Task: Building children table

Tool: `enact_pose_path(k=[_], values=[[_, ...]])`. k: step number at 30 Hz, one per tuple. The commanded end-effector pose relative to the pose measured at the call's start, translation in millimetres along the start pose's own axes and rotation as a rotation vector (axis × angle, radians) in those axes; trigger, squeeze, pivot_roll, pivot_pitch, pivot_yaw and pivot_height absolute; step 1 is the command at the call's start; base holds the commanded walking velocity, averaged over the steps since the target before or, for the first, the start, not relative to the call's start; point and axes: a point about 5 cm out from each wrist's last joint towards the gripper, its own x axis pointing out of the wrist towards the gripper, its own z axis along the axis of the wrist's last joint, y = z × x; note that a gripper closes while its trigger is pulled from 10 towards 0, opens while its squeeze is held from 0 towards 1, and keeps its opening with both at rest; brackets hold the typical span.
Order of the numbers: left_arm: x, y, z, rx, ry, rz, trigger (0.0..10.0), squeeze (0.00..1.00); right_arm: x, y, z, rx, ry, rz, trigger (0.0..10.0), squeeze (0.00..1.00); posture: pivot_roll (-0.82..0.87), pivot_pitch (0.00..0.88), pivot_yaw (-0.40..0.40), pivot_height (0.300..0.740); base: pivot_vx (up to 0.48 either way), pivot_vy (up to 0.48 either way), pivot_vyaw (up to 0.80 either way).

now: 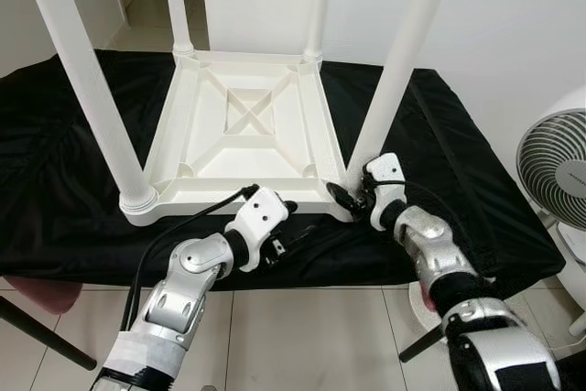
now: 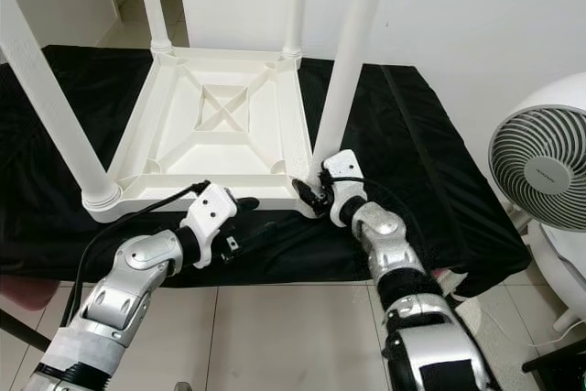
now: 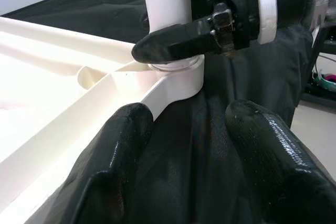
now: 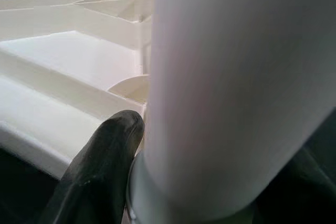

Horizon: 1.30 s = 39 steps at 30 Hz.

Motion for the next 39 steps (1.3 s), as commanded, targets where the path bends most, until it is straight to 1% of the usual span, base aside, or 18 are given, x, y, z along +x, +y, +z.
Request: enact_pose_path(k=[1,2,4,5,6,7,10,11,13,15,17,23,24,29,30,33,37,39], values=[[2.0,2.2,5,0.003,-0.012,0.049,10.0,0.00,-8.4,-1.5,-24,0.064,0.098,-0.066,0.0,0.00,0.11,0.000,-0.012,0.740,0.000,0.000,0.00],[3.1,1.3,5,0.001,-0.015,0.044,10.0,0.00,-10.2,2.0,-29,0.105,0.098,-0.162,0.0,0.00,0.10,0.000,-0.010,0.740,0.000,0.000,0.00],[3.1,1.3,5,0.001,-0.015,0.044,10.0,0.00,-10.2,2.0,-29,0.105,0.098,-0.162,0.0,0.00,0.10,0.000,-0.010,0.740,0.000,0.000,0.00],[4.2,0.5,5,0.000,-0.016,0.039,10.0,0.00,-11.9,4.3,-32,0.136,0.100,-0.275,0.0,0.00,0.10,0.000,-0.010,0.740,0.000,0.000,0.00],[4.2,0.5,5,0.000,-0.016,0.039,10.0,0.00,-11.9,4.3,-32,0.136,0.100,-0.275,0.0,0.00,0.10,0.000,-0.010,0.740,0.000,0.000,0.00],[5.0,0.3,6,-0.001,-0.017,0.036,10.0,0.00,-13.5,7.3,-34,0.161,0.099,-0.381,0.0,0.00,0.10,0.000,-0.010,0.740,0.000,0.000,0.00],[5.0,0.3,6,-0.001,-0.017,0.036,10.0,0.00,-13.5,7.3,-34,0.161,0.099,-0.381,0.0,0.00,0.10,0.000,-0.010,0.740,0.000,0.000,0.00],[5.8,0.2,6,-0.002,-0.019,0.034,10.0,0.00,-15.0,11.5,-35,0.189,0.095,-0.453,0.0,0.00,0.10,0.000,-0.011,0.740,0.000,0.000,0.00],[5.8,0.2,6,-0.002,-0.019,0.034,10.0,0.00,-15.0,11.5,-35,0.189,0.095,-0.453,0.0,0.00,0.10,0.000,-0.011,0.740,0.000,0.000,0.00],[5.9,0.0,6,-0.004,-0.021,0.036,10.0,0.00,-21.2,24.5,-36,0.224,0.078,-0.578,0.0,0.00,0.10,0.000,-0.017,0.740,0.000,0.000,0.00],[5.6,-0.9,6,-0.005,-0.021,0.036,10.0,0.00,-22.5,28.2,-36,0.234,0.071,-0.593,0.0,0.00,0.10,0.000,-0.017,0.740,0.000,0.000,0.00],[6.1,-2.3,6,-0.010,-0.021,0.037,10.0,0.00,-26.4,25.6,-34,0.219,0.075,-0.630,0.0,0.00,0.10,0.000,-0.025,0.740,0.000,0.000,0.00],[5.9,-2.1,6,-0.011,-0.021,0.039,10.0,0.00,-26.8,25.8,-33,0.217,0.077,-0.635,10.0,0.00,0.10,0.000,-0.025,0.740,0.000,0.000,0.00],[5.7,-3.1,5,-0.012,-0.022,0.041,10.0,0.00,-26.3,24.5,-28,0.243,0.024,-0.584,10.0,0.00,0.10,0.000,-0.027,0.740,0.000,0.000,0.00],[5.4,-4.2,5,-0.013,-0.022,0.039,10.0,0.00,-27.3,22.2,-20,0.250,-0.027,-0.529,10.0,1.00,0.10,0.000,-0.032,0.740,0.000,0.000,0.00],[5.3,-4.8,5,-0.014,-0.023,0.039,10.0,0.00,-28.2,20.4,-17,0.243,-0.051,-0.500,10.0,1.00,0.10,0.000,-0.032,0.740,0.000,0.000,0.00],[3.4,-4.5,4,-0.014,-0.019,0.038,10.0,0.00,-40.9,-0.5,-5,0.195,-0.125,-0.287,10.0,1.00,0.11,0.000,-0.030,0.740,0.000,0.000,0.00],[3.1,-4.4,4,-0.013,-0.019,0.036,10.0,0.00,-43.9,-7.0,-3,0.160,-0.125,-0.257,10.0,1.00,0.11,0.000,-0.030,0.740,0.000,0.000,0.00]])
